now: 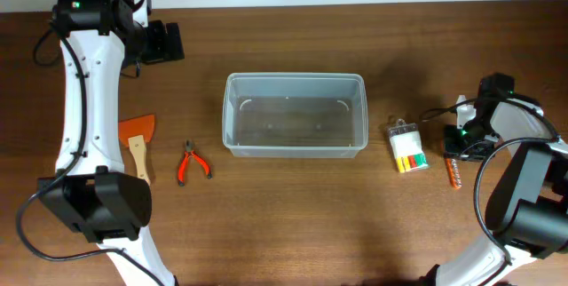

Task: Pack container
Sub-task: 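Lower the right gripper and grasp the orange socket strip, then carry the orange strip over the box and lower it inside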

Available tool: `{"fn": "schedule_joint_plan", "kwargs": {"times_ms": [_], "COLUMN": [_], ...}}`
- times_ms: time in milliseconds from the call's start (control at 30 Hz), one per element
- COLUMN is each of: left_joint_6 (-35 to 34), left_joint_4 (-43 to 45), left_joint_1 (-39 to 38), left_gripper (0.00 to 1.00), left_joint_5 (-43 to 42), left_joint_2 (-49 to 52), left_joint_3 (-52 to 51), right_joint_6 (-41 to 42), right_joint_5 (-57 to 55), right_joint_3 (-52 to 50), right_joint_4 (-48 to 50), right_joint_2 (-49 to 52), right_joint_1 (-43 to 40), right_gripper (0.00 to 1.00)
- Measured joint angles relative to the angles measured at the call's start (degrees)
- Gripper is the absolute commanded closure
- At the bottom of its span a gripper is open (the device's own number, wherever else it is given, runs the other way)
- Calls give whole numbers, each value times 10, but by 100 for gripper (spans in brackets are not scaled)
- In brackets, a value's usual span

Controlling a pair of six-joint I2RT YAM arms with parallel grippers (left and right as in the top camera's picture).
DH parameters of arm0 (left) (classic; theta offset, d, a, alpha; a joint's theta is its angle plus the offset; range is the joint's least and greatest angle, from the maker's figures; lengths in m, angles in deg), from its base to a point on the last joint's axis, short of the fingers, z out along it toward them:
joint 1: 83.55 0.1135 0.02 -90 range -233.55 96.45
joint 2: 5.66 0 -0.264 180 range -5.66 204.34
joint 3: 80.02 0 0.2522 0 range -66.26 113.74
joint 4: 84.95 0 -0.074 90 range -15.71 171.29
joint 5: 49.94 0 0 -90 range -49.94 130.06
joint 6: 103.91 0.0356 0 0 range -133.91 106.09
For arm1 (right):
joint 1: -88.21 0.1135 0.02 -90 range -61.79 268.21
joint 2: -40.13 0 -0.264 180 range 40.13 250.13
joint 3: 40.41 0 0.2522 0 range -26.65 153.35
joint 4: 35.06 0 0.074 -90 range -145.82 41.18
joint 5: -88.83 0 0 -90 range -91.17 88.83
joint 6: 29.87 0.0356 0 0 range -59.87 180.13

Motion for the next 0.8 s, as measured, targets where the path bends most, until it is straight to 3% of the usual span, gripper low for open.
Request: {"fn": "schedule_joint_plan", "kwargs": {"times_ms": [267,567,800], "left_joint_6": [0,0,0], "left_joint_4": [8,8,9], "left_joint_1": [0,0,0], "left_gripper": [1,1,1], "left_joint_5": [1,4,4], "left_joint_2": [0,0,0], "left_joint_3": [0,0,0], "right_joint_6": [0,3,5], "right_joint_5": [0,-1,-15], "right_joint_3": [0,19,169], "right_joint_4": [-2,-47,-130], "right_joint_2": [0,2,5], "right_joint_1": [0,0,11], "right_gripper": [96,96,96]}}
